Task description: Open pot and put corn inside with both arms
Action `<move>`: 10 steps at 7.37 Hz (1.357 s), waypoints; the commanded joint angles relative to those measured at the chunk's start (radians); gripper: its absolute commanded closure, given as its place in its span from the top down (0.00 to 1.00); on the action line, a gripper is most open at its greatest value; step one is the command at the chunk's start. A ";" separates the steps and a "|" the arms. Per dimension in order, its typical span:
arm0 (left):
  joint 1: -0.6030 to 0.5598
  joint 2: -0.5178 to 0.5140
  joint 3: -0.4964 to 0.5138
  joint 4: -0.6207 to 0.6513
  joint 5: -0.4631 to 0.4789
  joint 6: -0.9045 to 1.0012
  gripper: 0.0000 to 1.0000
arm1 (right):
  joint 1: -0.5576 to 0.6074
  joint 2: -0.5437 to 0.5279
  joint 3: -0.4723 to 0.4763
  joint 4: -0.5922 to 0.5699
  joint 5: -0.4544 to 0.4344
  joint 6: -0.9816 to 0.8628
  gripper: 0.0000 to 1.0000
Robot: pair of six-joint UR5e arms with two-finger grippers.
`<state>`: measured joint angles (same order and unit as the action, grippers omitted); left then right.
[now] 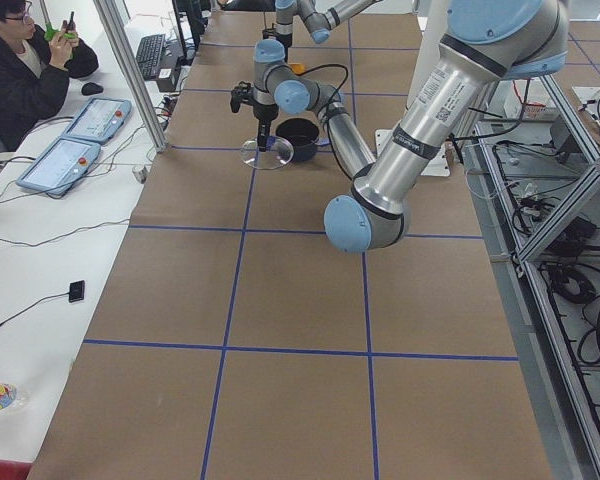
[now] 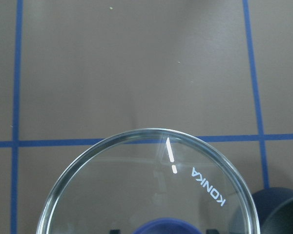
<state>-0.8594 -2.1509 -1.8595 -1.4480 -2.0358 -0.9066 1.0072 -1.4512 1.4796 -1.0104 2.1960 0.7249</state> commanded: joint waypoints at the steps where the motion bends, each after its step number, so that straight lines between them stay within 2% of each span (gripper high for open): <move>1: -0.050 0.067 0.000 -0.032 -0.003 0.086 0.51 | 0.001 -0.018 0.034 0.001 -0.002 0.005 0.00; 3: -0.107 0.168 0.006 -0.112 -0.052 0.176 0.51 | 0.002 -0.025 0.065 -0.002 0.010 0.005 0.00; 5: -0.154 0.270 0.034 -0.179 -0.052 0.299 0.50 | 0.016 -0.009 0.116 -0.036 0.024 0.007 0.00; 6: -0.165 0.320 0.060 -0.230 -0.052 0.337 0.50 | 0.034 0.029 0.158 -0.133 0.037 0.007 0.00; 8: -0.194 0.403 0.188 -0.491 -0.053 0.368 0.49 | 0.039 0.122 0.279 -0.381 0.036 0.008 0.00; 9: -0.196 0.430 0.230 -0.562 -0.079 0.370 0.49 | 0.037 0.170 0.312 -0.457 0.036 0.055 0.00; 10: -0.196 0.471 0.230 -0.606 -0.093 0.371 0.49 | 0.034 0.205 0.317 -0.470 0.037 0.118 0.00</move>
<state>-1.0522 -1.7295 -1.6554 -1.9710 -2.1090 -0.5400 1.0435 -1.2987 1.7706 -1.4207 2.2322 0.7788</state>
